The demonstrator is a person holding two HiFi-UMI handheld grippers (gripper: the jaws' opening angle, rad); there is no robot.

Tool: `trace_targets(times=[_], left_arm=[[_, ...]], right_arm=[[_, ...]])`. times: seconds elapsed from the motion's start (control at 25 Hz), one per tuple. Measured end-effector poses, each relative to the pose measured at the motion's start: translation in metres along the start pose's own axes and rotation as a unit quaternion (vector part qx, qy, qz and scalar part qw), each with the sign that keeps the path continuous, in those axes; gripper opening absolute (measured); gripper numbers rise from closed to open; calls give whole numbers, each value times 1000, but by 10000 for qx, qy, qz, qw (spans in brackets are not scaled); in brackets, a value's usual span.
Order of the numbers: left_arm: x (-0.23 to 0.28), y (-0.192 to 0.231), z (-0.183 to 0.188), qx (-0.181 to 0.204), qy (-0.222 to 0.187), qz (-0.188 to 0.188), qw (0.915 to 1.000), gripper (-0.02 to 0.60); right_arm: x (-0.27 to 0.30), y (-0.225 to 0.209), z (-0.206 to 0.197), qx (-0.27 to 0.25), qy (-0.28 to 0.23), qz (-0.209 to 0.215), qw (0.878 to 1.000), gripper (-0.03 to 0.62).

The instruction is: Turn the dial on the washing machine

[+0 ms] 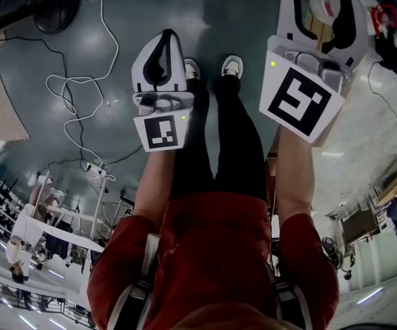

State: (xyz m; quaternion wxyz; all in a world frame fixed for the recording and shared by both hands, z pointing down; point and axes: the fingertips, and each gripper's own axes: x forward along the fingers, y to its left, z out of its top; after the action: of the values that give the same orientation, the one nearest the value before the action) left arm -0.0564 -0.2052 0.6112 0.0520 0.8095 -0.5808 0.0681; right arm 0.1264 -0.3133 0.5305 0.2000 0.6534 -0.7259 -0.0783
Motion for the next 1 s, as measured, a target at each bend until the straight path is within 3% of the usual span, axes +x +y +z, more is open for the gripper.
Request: trace_targets(times=[0.16,0.44,0.72,1.0], left_arm=[[-2,-3,2,13,-8,-22,10000,9],[-1,1,2,-173,-31,34,9998,9],[-1,3,2,-129,-64,74,9999,9],[-3,4,1,-107,-35,66,9999,9]], right_arm=[[-2,-2,0,151,9,39,9999,273],[-1,0,-4,1045,79,274,9941,273],[-1,-3,-5,2240,-16,392,9738,273],[-1,-3,-4,2218,-25,356,9744,273]])
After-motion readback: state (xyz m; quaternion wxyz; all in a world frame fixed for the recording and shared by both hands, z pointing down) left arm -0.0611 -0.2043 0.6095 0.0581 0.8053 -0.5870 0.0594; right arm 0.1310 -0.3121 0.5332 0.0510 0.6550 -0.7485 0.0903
